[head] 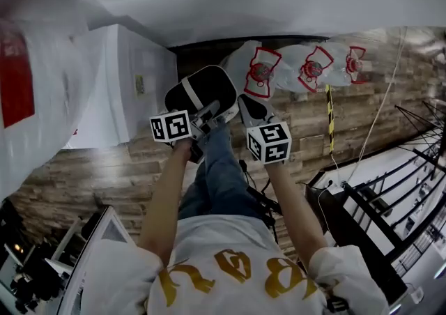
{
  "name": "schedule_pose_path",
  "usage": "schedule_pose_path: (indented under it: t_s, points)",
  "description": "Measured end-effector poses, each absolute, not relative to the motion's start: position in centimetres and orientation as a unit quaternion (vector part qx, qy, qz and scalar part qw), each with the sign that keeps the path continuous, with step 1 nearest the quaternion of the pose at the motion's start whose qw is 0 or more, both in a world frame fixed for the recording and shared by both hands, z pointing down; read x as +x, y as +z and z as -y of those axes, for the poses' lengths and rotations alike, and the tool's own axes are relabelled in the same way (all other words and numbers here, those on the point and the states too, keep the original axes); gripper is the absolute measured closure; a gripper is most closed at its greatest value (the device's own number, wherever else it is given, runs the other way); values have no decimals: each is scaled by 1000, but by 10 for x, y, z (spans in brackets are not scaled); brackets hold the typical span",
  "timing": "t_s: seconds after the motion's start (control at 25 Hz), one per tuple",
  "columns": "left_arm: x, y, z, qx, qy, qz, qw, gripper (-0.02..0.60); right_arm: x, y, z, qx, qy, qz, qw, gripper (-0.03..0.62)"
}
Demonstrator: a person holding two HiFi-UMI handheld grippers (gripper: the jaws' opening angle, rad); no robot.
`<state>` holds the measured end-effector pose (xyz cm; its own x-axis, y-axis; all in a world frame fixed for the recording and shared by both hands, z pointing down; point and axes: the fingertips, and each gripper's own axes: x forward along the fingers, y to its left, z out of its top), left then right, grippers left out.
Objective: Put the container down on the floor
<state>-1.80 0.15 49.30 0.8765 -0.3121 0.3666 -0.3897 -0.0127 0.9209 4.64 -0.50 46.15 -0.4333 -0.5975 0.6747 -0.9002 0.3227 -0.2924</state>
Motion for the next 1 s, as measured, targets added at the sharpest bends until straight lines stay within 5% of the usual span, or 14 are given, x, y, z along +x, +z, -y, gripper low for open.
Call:
schedule_pose_path:
  t_s: [1.0]
  points:
    - [-39, 640, 7, 680, 43, 297, 669, 574, -19, 606, 2, 368, 355, 807, 295, 569]
